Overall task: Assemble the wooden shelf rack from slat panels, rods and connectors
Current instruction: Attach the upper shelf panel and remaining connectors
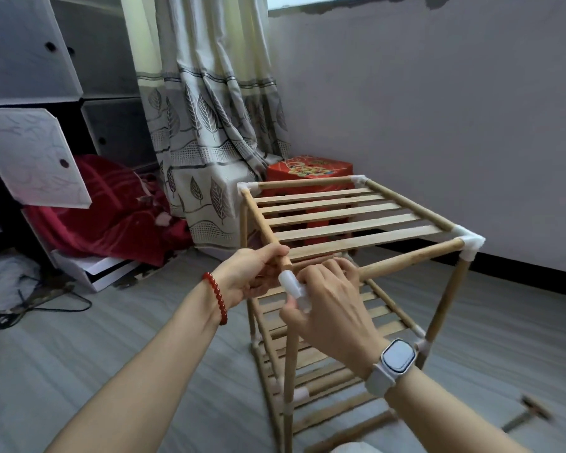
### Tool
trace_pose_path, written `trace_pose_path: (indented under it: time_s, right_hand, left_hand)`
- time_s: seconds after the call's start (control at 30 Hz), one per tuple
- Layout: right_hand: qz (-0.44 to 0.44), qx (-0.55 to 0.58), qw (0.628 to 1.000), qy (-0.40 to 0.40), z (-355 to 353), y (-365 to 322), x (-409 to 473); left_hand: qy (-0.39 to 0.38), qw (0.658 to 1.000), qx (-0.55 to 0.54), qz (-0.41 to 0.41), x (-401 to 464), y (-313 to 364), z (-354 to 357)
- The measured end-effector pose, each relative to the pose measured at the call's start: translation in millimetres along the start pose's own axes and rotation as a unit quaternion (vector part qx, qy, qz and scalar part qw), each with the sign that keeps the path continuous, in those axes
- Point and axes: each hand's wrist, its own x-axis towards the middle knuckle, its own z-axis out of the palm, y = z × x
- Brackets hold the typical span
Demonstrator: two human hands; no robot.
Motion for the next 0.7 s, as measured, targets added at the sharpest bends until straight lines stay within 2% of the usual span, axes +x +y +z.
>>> trace_pose_path:
  time_s: [0.07, 0.13, 0.2, 0.23, 0.27, 0.33, 0.4, 0.43, 0.5, 0.6, 0.7]
  right_hand:
    - [-0.011, 0.046, 0.999, 0.009, -13.4, 20.9, -6.6]
    - [-0.023, 0.070, 0.997, -0.003, -27.4, 42.7, -13.4]
    - [-0.026, 0.069, 0.997, -0.010, -42.2, 66.8, -23.6]
    - [-0.030, 0.060, 0.998, -0.013, -49.3, 78.7, -28.2]
    - [-0.038, 0.045, 0.998, -0.017, -56.8, 90.5, -33.1]
    - [-0.053, 0.019, 0.998, -0.014, -71.0, 112.2, -44.1]
    - [-0.048, 0.003, 0.999, -0.002, -83.8, 134.3, -56.8]
    - [-0.036, 0.002, 0.999, 0.001, -89.4, 145.1, -64.2]
    - [0.003, 0.039, 0.999, 0.005, -97.6, 160.9, -78.4]
    - [0.051, 0.118, 0.992, 0.013, -105.3, 175.6, -94.7]
    - [0.064, 0.150, 0.986, 0.021, -106.8, 179.4, -98.0]
  left_hand:
    - [0.009, 0.993, 0.106, 0.043, -4.2, -2.6, 14.8]
    - [0.075, 0.959, 0.243, 0.127, -5.0, -3.3, 31.4]
    - [0.178, 0.877, 0.372, 0.247, -4.0, -0.8, 49.9]
    - [0.185, 0.834, 0.407, 0.324, -3.6, 1.0, 59.2]
    - [0.152, 0.799, 0.425, 0.397, -2.4, 3.1, 68.9]
    - [0.030, 0.754, 0.440, 0.486, -2.1, 6.3, 88.9]
    - [-0.055, 0.725, 0.455, 0.515, -1.9, 6.7, 110.7]
    - [-0.064, 0.712, 0.459, 0.528, -1.6, 6.8, 123.6]
    - [-0.050, 0.690, 0.468, 0.550, -3.1, 5.9, 148.6]
    - [0.016, 0.652, 0.489, 0.579, -6.4, -1.4, 183.6]
    - [0.084, 0.650, 0.463, 0.596, -6.1, -12.5, 204.5]
